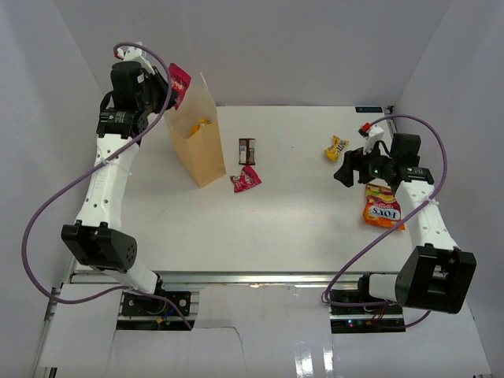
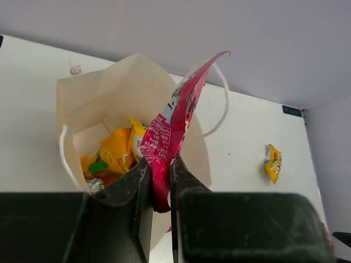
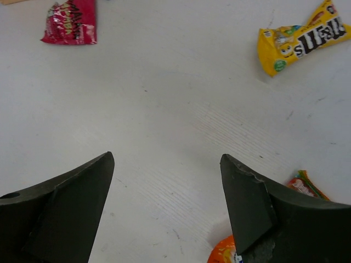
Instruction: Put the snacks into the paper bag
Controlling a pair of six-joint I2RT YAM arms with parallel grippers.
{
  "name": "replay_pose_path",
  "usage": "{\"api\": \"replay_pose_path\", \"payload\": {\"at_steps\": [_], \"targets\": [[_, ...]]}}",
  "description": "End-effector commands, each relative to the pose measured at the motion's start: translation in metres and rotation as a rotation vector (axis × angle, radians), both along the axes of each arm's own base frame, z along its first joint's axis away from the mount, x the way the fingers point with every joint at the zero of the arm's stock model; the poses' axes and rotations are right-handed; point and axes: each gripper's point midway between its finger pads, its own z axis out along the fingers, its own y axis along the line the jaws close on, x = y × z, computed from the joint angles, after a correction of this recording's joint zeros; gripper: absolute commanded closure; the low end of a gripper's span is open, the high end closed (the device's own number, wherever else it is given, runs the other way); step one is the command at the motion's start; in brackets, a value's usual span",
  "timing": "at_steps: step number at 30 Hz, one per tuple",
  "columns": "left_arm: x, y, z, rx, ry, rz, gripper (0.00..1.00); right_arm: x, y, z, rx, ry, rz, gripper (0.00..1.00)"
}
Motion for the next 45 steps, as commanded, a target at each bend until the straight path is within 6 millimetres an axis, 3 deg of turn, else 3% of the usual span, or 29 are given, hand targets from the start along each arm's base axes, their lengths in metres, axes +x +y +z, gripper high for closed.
{"api": "replay_pose_path", "payload": {"at_steps": [1,4,5,6,8,11,16,19,24,26,27,29,30,33,37,38,41,45], "targets": [[0.013,0.007,-0.024,0.038,0.079,0.040,0.90,0.006,-0.025,0.011,-0.118,-0.062,-0.100,0.15],[0.024,0.006,-0.031,0.041,0.096,0.045,0.80,0.012,-0.053,0.006,-0.218,-0.063,-0.236,0.01],[0.025,0.007,-0.031,0.040,0.096,0.047,0.69,0.013,-0.061,0.005,-0.228,-0.057,-0.293,0.07],[0.028,0.006,-0.033,0.040,0.099,0.047,0.59,0.015,-0.082,-0.001,-0.292,-0.045,-0.399,0.10],[0.029,0.006,-0.030,0.036,0.092,0.046,0.38,0.013,-0.096,-0.010,-0.334,-0.013,-0.476,0.10],[0.027,0.002,-0.021,0.026,0.070,0.024,0.24,0.003,-0.117,-0.023,-0.406,0.024,-0.569,0.10],[0.012,-0.008,0.009,0.006,-0.017,-0.044,0.13,-0.019,-0.156,-0.043,-0.521,0.119,-0.807,0.10],[-0.018,-0.014,0.033,-0.021,-0.118,-0.093,0.02,-0.032,-0.173,-0.064,-0.582,0.206,-0.886,0.10],[-0.065,-0.021,0.039,-0.076,-0.191,-0.147,0.02,-0.042,-0.185,-0.106,-0.518,0.360,-0.893,0.10],[-0.089,-0.024,0.049,-0.108,-0.241,-0.177,0.02,-0.038,-0.184,-0.112,-0.478,0.377,-0.877,0.10],[-0.092,-0.027,0.029,-0.131,-0.204,-0.183,0.02,-0.039,-0.186,-0.119,-0.470,0.398,-0.879,0.09],[-0.109,-0.032,0.033,-0.201,-0.229,-0.211,0.02,-0.035,-0.184,-0.127,-0.431,0.409,-0.861,0.08],[-0.116,-0.042,0.015,-0.237,-0.189,-0.259,0.02,-0.037,-0.186,-0.136,-0.413,0.444,-0.865,0.07],[-0.134,-0.056,0.004,-0.303,-0.177,-0.351,0.02,-0.036,-0.183,-0.154,-0.346,0.506,-0.836,0.02],[-0.150,-0.073,-0.005,-0.350,-0.143,-0.465,0.02,-0.035,-0.168,-0.169,-0.261,0.546,-0.743,0.39],[-0.152,-0.077,-0.007,-0.362,-0.129,-0.486,0.03,-0.034,-0.166,-0.170,-0.252,0.548,-0.726,0.58],[-0.163,-0.097,-0.018,-0.382,-0.089,-0.554,0.04,-0.034,-0.157,-0.173,-0.197,0.551,-0.678,0.77],[-0.184,-0.145,-0.041,-0.393,-0.024,-0.658,0.04,-0.032,-0.141,-0.155,-0.133,0.468,-0.551,0.87]]}}
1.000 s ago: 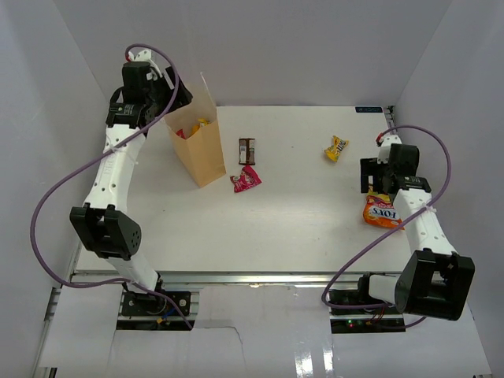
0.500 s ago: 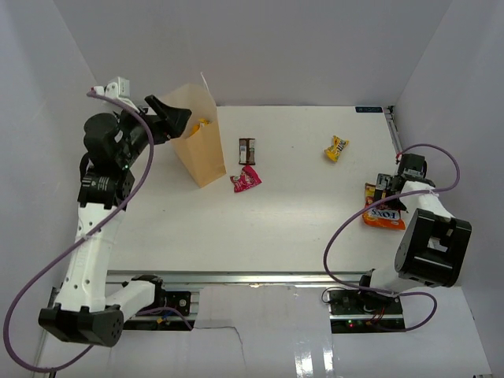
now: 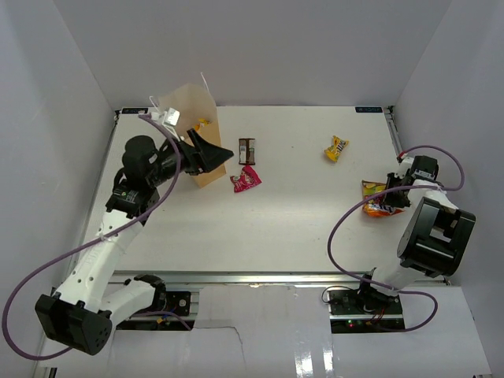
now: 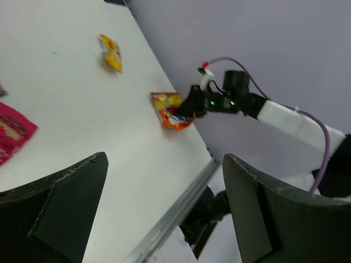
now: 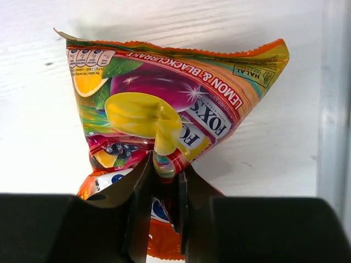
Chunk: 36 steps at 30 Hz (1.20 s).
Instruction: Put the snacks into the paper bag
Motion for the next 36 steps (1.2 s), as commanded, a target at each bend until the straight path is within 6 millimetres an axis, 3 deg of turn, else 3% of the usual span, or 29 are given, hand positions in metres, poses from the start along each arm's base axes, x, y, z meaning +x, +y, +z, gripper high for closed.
{"api": "replay_pose_path", "payload": {"at_steps": [1,4,5,7,8,14,25,36], "targets": [[-0.018,-0.036,-0.006,-0.024,0.004,-0.103,0.05,-0.014,0.042,-0.003,0.159,-0.027,0.185,0.89],[-0.027,-0.062,-0.025,-0.035,0.056,-0.164,0.05,-0.012,0.061,0.025,0.188,-0.154,0.327,0.92],[-0.029,-0.073,-0.039,-0.025,0.089,-0.189,0.05,-0.012,0.076,0.040,0.237,-0.215,0.389,0.92],[-0.029,-0.085,-0.042,-0.040,0.082,-0.210,0.05,-0.015,0.095,0.060,0.300,-0.290,0.502,0.92],[-0.031,-0.094,-0.052,-0.031,0.105,-0.229,0.05,-0.015,0.101,0.068,0.316,-0.318,0.529,0.92],[-0.036,-0.131,-0.079,-0.013,0.156,-0.299,0.04,-0.021,0.132,0.101,0.457,-0.416,0.677,0.92],[-0.036,-0.200,-0.121,0.069,0.222,-0.434,0.03,-0.044,0.184,0.142,0.623,-0.485,0.874,0.92],[-0.033,-0.235,-0.137,0.105,0.222,-0.487,0.04,-0.059,0.239,0.162,0.702,-0.483,1.046,0.92]]}}
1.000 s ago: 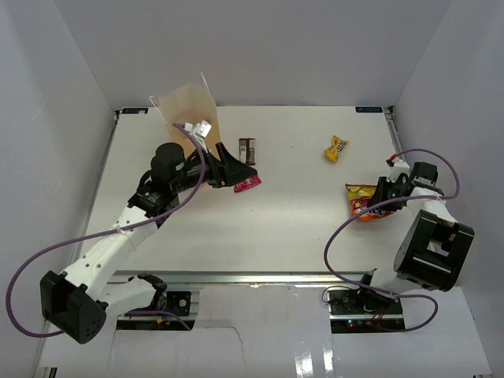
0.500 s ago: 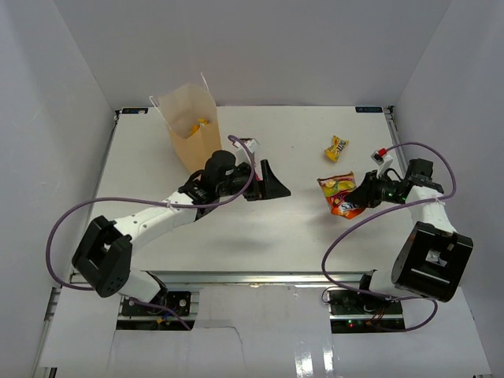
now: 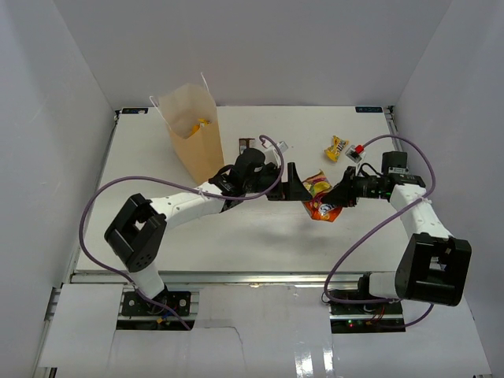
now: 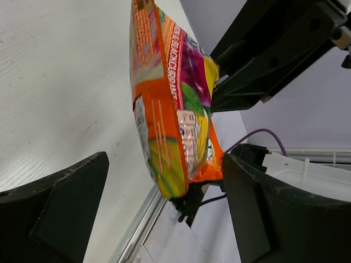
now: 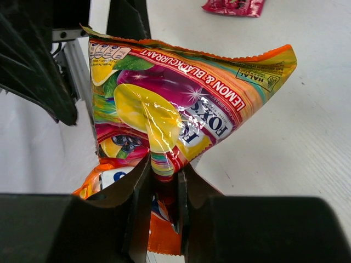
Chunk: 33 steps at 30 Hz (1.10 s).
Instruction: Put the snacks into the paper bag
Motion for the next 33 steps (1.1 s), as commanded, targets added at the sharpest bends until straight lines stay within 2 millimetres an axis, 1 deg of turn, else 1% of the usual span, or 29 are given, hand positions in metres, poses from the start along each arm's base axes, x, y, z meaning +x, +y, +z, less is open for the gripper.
{"api": "replay_pose_path", "payload": {"at_steps": [1,2,3,5,6,7,8,9,10,11,14,15,16,18,19,20,21,22,23,24,25,26,27,29,30,31,32,33], "targets": [[0.002,-0.010,0.028,-0.053,-0.076,-0.020,0.07,0.003,0.017,0.037,0.070,-0.089,0.060,0.92],[0.003,-0.011,0.028,-0.052,-0.077,-0.018,0.08,0.003,0.019,0.039,0.075,-0.094,0.067,0.92],[0.002,-0.011,0.027,-0.051,-0.077,-0.022,0.14,0.004,0.020,0.041,0.076,-0.104,0.071,0.92],[0.001,-0.011,0.026,-0.049,-0.073,-0.028,0.23,0.004,0.022,0.042,0.078,-0.106,0.078,0.91],[0.000,-0.011,0.025,-0.048,-0.073,-0.031,0.29,0.004,0.022,0.042,0.077,-0.104,0.078,0.91],[0.000,-0.011,0.025,-0.048,-0.073,-0.033,0.40,0.004,0.023,0.041,0.076,-0.099,0.079,0.89],[0.000,-0.011,0.025,-0.045,-0.073,-0.037,0.46,0.005,0.023,0.040,0.076,-0.098,0.079,0.86],[0.000,-0.011,0.025,-0.044,-0.069,-0.036,0.52,0.005,0.023,0.040,0.076,-0.098,0.079,0.82],[0.000,-0.010,0.025,-0.042,-0.073,-0.038,0.61,0.005,0.023,0.040,0.076,-0.096,0.079,0.80],[0.000,-0.009,0.024,-0.036,-0.073,-0.036,0.65,0.005,0.023,0.041,0.077,-0.097,0.080,0.73],[0.001,-0.006,0.027,-0.027,-0.084,-0.024,0.75,0.003,0.023,0.042,0.073,-0.107,0.084,0.63],[0.005,-0.003,0.027,-0.022,-0.090,-0.011,0.77,0.002,0.023,0.042,0.069,-0.111,0.084,0.55],[0.006,0.000,0.033,-0.026,-0.101,-0.003,0.79,0.002,0.023,0.042,0.067,-0.114,0.083,0.51],[0.010,0.009,0.035,-0.008,-0.114,0.014,0.87,0.003,0.022,0.044,0.052,-0.135,0.082,0.43],[0.018,0.019,0.043,-0.010,-0.129,0.042,0.90,0.002,0.021,0.044,0.045,-0.137,0.080,0.41],[0.021,0.027,0.044,0.008,-0.134,0.051,0.97,0.003,0.020,0.045,0.035,-0.148,0.078,0.39],[0.025,0.037,0.044,0.034,-0.128,0.070,0.98,0.005,0.019,0.047,0.016,-0.164,0.069,0.36],[0.038,0.053,0.047,0.052,-0.138,0.111,0.99,0.007,0.017,0.050,0.007,-0.178,0.062,0.34],[0.041,0.068,0.059,0.072,-0.154,0.147,0.99,0.009,0.016,0.051,-0.004,-0.190,0.057,0.31],[0.048,0.080,0.065,0.090,-0.193,0.164,1.00,0.010,0.015,0.052,-0.019,-0.201,0.048,0.30],[0.061,0.099,0.072,0.107,-0.212,0.213,1.00,0.012,0.014,0.054,-0.026,-0.213,0.045,0.29],[0.064,0.115,0.089,0.120,-0.240,0.253,1.00,0.013,0.014,0.055,-0.029,-0.218,0.044,0.29],[0.077,0.135,0.098,0.140,-0.281,0.297,1.00,0.014,0.013,0.055,-0.034,-0.223,0.040,0.29],[0.086,0.160,0.120,0.164,-0.323,0.361,1.00,0.016,0.012,0.053,-0.039,-0.222,0.037,0.28],[0.094,0.181,0.135,0.170,-0.358,0.412,1.00,0.017,0.012,0.051,-0.040,-0.214,0.036,0.28],[0.096,0.193,0.140,0.182,-0.361,0.438,1.00,0.017,0.012,0.050,-0.040,-0.208,0.034,0.28],[0.102,0.205,0.156,0.179,-0.389,0.481,1.00,0.018,0.012,0.049,-0.042,-0.205,0.034,0.28],[0.109,0.224,0.165,0.185,-0.400,0.541,1.00,0.018,0.012,0.048,-0.041,-0.201,0.034,0.28]]}}
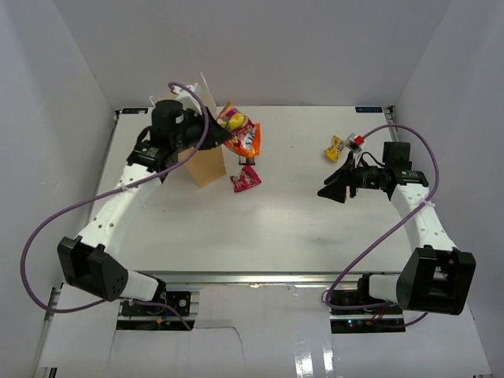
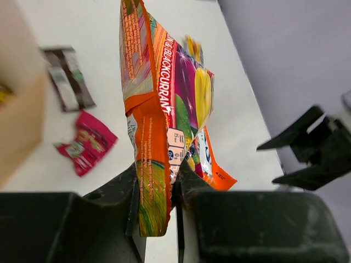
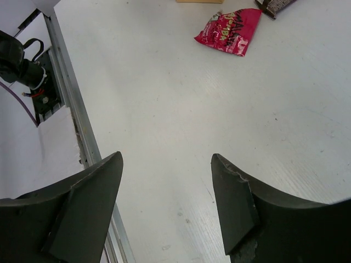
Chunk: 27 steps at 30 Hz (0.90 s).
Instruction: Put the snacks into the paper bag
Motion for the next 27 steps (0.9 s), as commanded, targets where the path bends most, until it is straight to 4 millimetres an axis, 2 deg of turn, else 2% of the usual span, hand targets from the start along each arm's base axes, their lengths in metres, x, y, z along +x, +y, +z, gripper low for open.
{"api": "replay_pose_path", "payload": {"at_steps": [1,2,3,5,6,8,9,12,13,14,16,17,18,19,20,21,22,25,27], "targets": [[0.002,0.051,0.062,0.026,-0.143,0.128,1.00,0.007,-0.001,0.008,-0.012,-0.038,0.000,0.28],[0.005,0.063,0.064,0.038,-0.136,0.173,1.00,0.007,-0.001,0.007,-0.014,-0.033,-0.002,0.28],[0.015,0.086,0.072,0.048,-0.152,0.257,1.00,0.007,-0.002,0.006,-0.016,-0.033,-0.004,0.28],[0.022,0.105,0.078,0.046,-0.151,0.330,1.00,0.009,-0.002,0.004,-0.022,-0.028,-0.009,0.28],[0.030,0.121,0.082,0.047,-0.159,0.387,1.00,0.009,-0.003,0.003,-0.023,-0.025,-0.010,0.28],[0.039,0.133,0.088,0.058,-0.173,0.439,1.00,0.009,-0.003,0.001,-0.029,-0.020,-0.015,0.28],[0.044,0.142,0.098,0.068,-0.199,0.480,1.00,0.009,-0.003,0.000,-0.030,-0.020,-0.016,0.28],[0.061,0.152,0.098,0.119,-0.209,0.522,1.00,0.009,-0.004,-0.003,-0.037,-0.013,-0.021,0.28],[0.066,0.160,0.107,0.137,-0.232,0.569,1.00,0.009,-0.005,-0.003,-0.039,-0.012,-0.023,0.28],[0.075,0.164,0.101,0.172,-0.226,0.578,1.00,0.010,-0.006,-0.005,-0.050,-0.012,-0.032,0.28],[0.081,0.170,0.107,0.197,-0.239,0.606,1.00,0.012,-0.008,-0.007,-0.066,-0.007,-0.048,0.28],[0.088,0.170,0.100,0.218,-0.224,0.605,1.00,0.016,-0.011,-0.010,-0.088,-0.006,-0.067,0.28],[0.091,0.172,0.098,0.238,-0.227,0.604,0.89,0.018,-0.013,-0.011,-0.105,-0.007,-0.081,0.27],[0.092,0.173,0.096,0.250,-0.221,0.603,0.82,0.021,-0.016,-0.012,-0.115,0.003,-0.108,0.27],[0.094,0.173,0.098,0.255,-0.226,0.604,0.72,0.031,-0.023,-0.015,-0.155,-0.012,-0.158,0.27],[0.095,0.173,0.096,0.260,-0.223,0.604,0.45,0.038,-0.027,-0.016,-0.172,-0.012,-0.192,0.27],[0.094,0.173,0.097,0.261,-0.227,0.604,0.37,0.043,-0.030,-0.016,-0.176,0.003,-0.232,0.27],[0.092,0.173,0.105,0.249,-0.242,0.603,0.22,0.065,-0.042,-0.012,-0.220,-0.007,-0.313,0.27],[0.085,0.167,0.116,0.228,-0.264,0.573,0.18,0.086,-0.053,-0.010,-0.238,0.007,-0.419,0.27]]}}
